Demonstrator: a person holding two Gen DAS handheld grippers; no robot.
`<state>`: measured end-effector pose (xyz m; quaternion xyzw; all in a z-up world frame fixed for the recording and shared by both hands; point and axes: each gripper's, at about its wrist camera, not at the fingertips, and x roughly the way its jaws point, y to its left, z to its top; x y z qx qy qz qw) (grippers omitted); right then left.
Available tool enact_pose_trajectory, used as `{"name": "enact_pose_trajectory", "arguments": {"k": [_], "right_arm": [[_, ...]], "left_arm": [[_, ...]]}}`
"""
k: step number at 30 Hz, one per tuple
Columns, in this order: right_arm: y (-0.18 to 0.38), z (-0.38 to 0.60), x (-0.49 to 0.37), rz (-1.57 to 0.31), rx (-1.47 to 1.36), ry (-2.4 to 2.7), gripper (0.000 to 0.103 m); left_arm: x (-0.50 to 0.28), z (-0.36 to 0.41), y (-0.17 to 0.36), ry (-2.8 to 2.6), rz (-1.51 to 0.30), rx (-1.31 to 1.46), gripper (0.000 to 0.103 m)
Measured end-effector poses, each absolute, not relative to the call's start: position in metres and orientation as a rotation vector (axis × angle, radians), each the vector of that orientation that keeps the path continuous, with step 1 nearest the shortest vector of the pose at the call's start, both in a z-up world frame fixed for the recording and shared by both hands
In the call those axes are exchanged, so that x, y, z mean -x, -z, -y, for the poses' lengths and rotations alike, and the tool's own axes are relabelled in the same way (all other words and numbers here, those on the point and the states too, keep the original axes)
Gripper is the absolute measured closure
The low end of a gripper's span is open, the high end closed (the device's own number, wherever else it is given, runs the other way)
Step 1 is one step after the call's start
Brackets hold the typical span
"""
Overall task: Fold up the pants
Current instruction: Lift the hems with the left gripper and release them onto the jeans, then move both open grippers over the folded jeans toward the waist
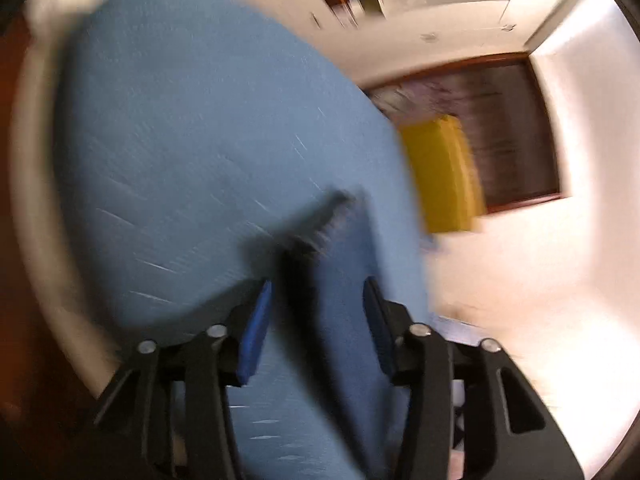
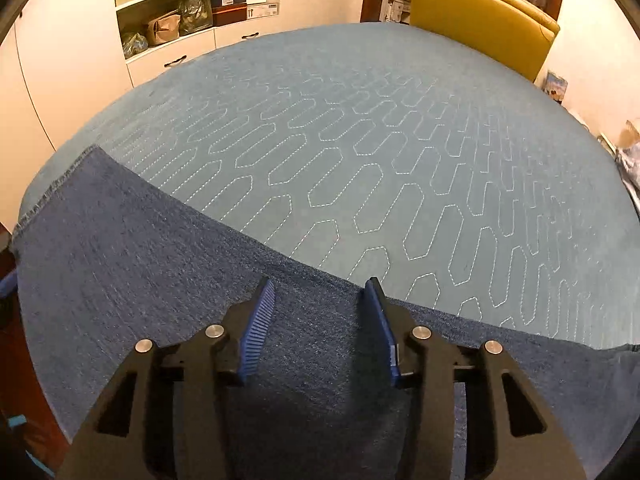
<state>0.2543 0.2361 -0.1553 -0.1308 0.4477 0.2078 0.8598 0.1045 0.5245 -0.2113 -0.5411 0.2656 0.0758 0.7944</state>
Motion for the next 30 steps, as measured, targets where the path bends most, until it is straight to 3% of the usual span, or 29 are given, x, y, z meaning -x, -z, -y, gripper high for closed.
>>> {"name": "enact_pose_trajectory", "arguments": {"k": [4,8,11,14,16,18,22,24,30], "right_arm": [[0.158,-0.237,-0.259,-0.943,0.264,-0.438,0.057],[0.145,-0.222,-0.266,-0.971,0.168,-0.452,0.054],[0.123,-0.182,-0.249,-0.895,0.065,-0.390,0.033],[0.113,-0.150,-0.230,-0.868,0.071,-0.399,0.031],[0.114,-0.133,-0.223,-0.870,0.092,-0.393,0.031],[0.116,-0.114,-0.219,-0.863,0.106,-0.372,0.031],[0.131,-0.080,-0.229,-0.900,0.071,-0.304,0.034],[0.144,-0.071,-0.244,-0.935,0.079,-0.228,0.044],[0.160,-0.070,-0.266,-0.947,0.086,-0.229,0.043]], "left_arm": [[-0.124,-0.464,0.145,-0.173,-0.590,0.670,0.054],[-0.189,-0.376,0.123,0.017,-0.690,0.282,0.052],[-0.236,-0.351,0.140,0.082,-0.806,0.214,0.058],[-0.277,-0.348,0.169,0.063,-0.934,0.144,0.069],[-0.289,-0.359,0.177,0.036,-0.940,0.146,0.082],[-0.295,-0.369,0.175,0.002,-0.957,0.181,0.088],[-0.296,-0.345,0.154,-0.020,-0.913,0.161,0.088],[-0.283,-0.328,0.151,0.024,-0.890,0.161,0.087],[-0.276,-0.281,0.153,0.089,-0.879,0.119,0.085]]}}
